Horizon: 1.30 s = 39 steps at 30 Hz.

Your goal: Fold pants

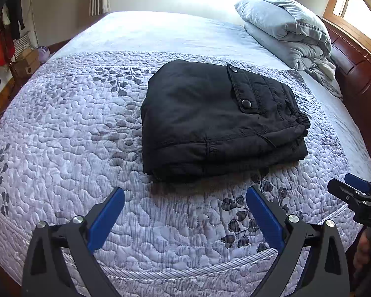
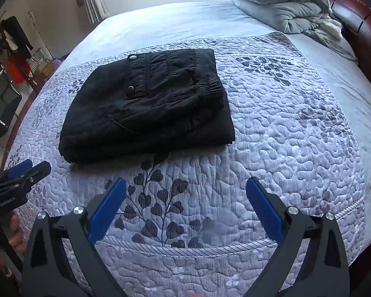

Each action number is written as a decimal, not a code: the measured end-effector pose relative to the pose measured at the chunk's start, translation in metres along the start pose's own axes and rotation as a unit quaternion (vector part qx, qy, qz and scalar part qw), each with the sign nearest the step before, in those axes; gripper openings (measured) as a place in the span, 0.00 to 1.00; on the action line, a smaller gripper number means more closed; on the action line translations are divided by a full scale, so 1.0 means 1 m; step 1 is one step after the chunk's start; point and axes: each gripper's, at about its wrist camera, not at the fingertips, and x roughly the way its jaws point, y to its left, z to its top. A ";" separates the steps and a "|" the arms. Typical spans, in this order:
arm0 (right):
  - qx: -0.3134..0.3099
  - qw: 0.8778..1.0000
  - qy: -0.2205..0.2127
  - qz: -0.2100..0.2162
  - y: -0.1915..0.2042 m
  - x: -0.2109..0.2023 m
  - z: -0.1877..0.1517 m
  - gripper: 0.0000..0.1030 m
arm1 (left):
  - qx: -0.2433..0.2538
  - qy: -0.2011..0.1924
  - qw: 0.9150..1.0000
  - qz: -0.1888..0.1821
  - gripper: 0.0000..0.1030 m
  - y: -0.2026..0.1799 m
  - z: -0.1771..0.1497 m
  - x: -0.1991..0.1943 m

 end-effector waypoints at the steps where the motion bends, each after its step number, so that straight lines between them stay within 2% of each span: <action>1: 0.000 1.000 0.000 0.001 0.000 0.000 0.000 0.94 | -0.001 -0.001 1.000 0.003 0.96 0.001 0.000 0.000; 18: -0.007 1.000 -0.003 0.007 0.001 0.001 0.003 0.94 | 0.005 -0.003 1.000 -0.008 0.96 -0.003 0.005 -0.003; 39: -0.011 1.000 0.003 0.009 0.003 0.016 0.007 0.94 | 0.014 -0.005 1.000 0.001 0.96 -0.002 0.010 0.002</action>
